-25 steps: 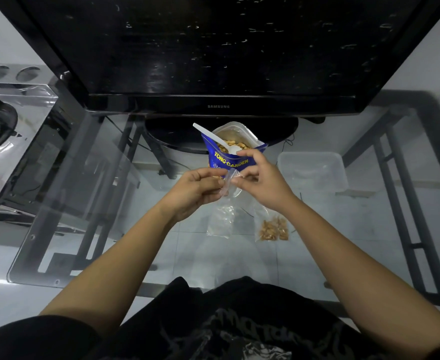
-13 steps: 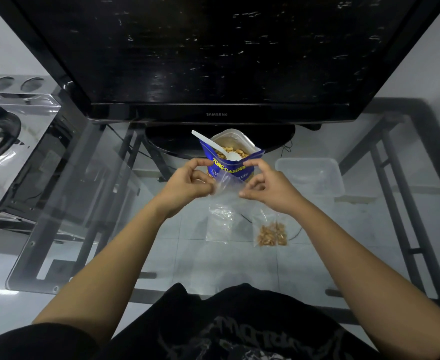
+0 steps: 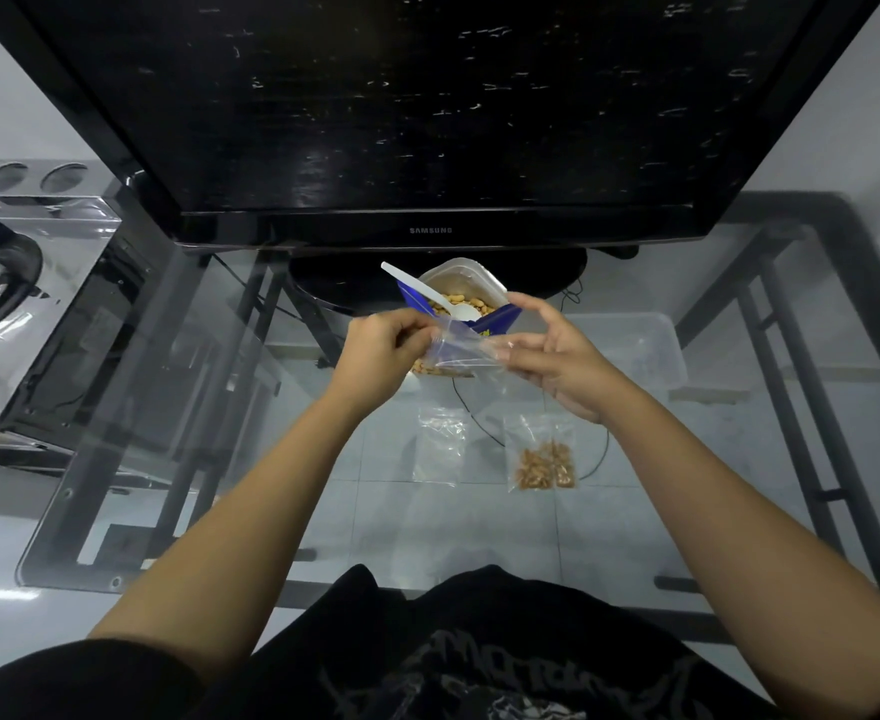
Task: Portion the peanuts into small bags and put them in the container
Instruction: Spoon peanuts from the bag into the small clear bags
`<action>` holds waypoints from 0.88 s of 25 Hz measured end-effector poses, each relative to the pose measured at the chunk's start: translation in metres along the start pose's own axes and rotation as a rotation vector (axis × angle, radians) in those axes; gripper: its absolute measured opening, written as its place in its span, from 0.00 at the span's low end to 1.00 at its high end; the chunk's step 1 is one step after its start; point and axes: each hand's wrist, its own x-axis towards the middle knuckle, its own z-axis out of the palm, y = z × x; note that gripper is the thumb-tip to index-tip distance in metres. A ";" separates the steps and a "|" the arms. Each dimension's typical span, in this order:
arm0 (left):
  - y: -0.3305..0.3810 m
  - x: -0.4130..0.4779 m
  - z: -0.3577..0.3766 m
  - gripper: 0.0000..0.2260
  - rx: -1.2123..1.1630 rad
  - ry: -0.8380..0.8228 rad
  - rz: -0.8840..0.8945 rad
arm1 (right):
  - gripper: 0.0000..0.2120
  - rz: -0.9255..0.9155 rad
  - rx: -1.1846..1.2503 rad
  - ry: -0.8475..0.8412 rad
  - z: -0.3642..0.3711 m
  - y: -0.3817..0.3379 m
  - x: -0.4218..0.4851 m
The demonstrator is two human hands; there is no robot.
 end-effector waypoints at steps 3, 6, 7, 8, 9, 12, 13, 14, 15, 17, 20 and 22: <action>0.002 0.004 -0.003 0.05 -0.071 -0.027 -0.059 | 0.27 -0.010 -0.070 0.042 -0.001 0.002 -0.001; -0.002 0.006 -0.009 0.05 -0.144 -0.114 -0.124 | 0.29 -0.008 -0.215 0.012 0.001 0.005 -0.005; -0.004 0.007 -0.010 0.05 -0.149 -0.138 -0.139 | 0.28 -0.006 -0.224 0.018 0.001 0.005 -0.005; -0.006 0.007 -0.011 0.04 -0.153 -0.144 -0.158 | 0.28 -0.013 -0.239 0.026 0.002 0.005 -0.005; -0.008 0.008 -0.013 0.04 -0.167 -0.132 -0.181 | 0.28 -0.034 -0.292 0.043 0.003 0.003 -0.005; -0.005 0.010 -0.014 0.03 -0.229 -0.089 -0.219 | 0.34 -0.211 -0.773 0.174 0.010 -0.005 -0.002; -0.001 0.011 -0.013 0.03 -0.234 -0.092 -0.213 | 0.37 -0.307 -0.932 0.192 0.015 -0.008 -0.001; 0.004 0.011 -0.012 0.03 -0.243 -0.101 -0.205 | 0.40 -0.393 -1.044 0.193 0.022 -0.010 0.000; 0.008 0.011 -0.011 0.03 -0.253 -0.108 -0.196 | 0.41 -0.445 -1.108 0.187 0.028 -0.011 0.003; 0.016 0.011 -0.009 0.03 -0.263 -0.106 -0.185 | 0.40 -0.480 -1.131 0.211 0.036 -0.008 0.009; 0.018 0.012 -0.008 0.03 -0.253 -0.093 -0.190 | 0.31 -0.528 -1.023 0.309 0.038 -0.002 0.013; 0.018 0.012 -0.007 0.03 -0.254 -0.087 -0.191 | 0.27 -0.538 -0.938 0.308 0.039 -0.002 0.013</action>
